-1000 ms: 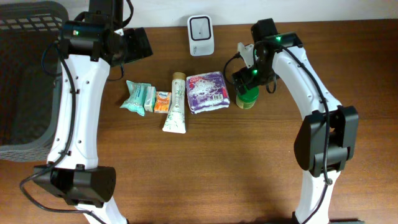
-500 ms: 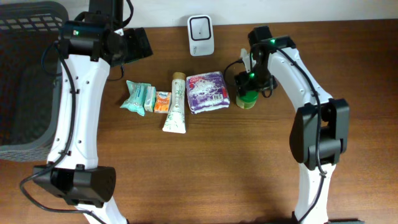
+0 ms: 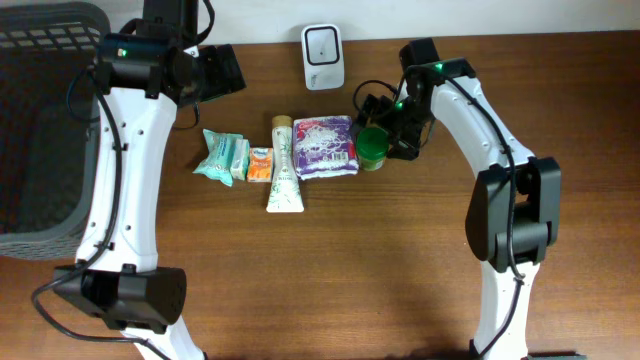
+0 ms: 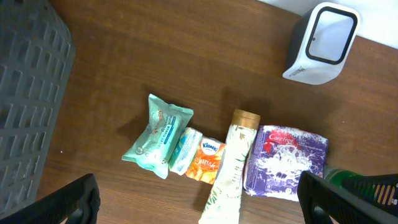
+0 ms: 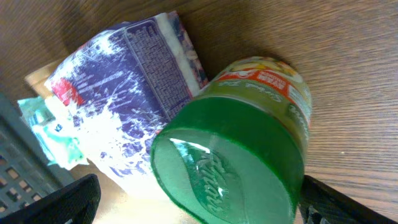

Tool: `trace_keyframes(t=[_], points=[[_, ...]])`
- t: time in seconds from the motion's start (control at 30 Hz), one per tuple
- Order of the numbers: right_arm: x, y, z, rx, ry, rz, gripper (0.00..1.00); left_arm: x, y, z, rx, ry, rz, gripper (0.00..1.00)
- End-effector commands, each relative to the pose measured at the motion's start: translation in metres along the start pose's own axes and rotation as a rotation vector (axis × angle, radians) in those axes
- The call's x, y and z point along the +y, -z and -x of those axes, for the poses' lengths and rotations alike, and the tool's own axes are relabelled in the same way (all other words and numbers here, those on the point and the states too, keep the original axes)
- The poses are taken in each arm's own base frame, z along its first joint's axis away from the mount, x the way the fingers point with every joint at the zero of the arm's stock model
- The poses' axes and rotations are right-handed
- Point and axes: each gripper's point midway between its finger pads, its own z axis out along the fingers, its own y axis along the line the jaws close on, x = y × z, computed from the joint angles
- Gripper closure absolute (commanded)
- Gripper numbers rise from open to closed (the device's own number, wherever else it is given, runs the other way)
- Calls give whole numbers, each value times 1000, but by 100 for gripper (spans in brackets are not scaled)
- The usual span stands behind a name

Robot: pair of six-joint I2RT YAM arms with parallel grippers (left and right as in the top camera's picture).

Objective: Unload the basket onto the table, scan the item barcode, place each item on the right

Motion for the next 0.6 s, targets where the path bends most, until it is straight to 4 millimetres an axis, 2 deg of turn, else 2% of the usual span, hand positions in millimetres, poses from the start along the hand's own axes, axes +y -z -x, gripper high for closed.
trace_keyframes(t=[0.0, 0.07, 0.17, 0.2, 0.23, 0.3, 0.4, 0.47, 0.57], points=[[-17, 14, 21, -94, -7, -74, 2, 4, 0, 3, -9, -10, 12, 1], [-21, 35, 38, -186, 127, -171, 2, 4, 0, 3, -9, -10, 12, 1], [-22, 75, 59, -324, 229, -325, 2, 4, 0, 3, -9, -10, 12, 1], [-10, 88, 67, -369, 323, -339, 2, 4, 0, 3, -9, -10, 12, 1], [0, 92, 70, -381, 440, -338, 2, 4, 0, 3, -9, -10, 12, 1], [13, 89, 71, -352, 786, -377, 2, 4, 0, 3, -9, -10, 12, 1], [31, 57, 44, -209, 1140, -245, 1, 4, 0, 3, -9, -10, 12, 1], [29, 42, 28, -126, 1298, -214, 1, 4, 0, 3, -9, -10, 12, 1], [28, 37, 17, -83, 1357, -170, 1, 4, 0, 3, -9, -10, 12, 1]])
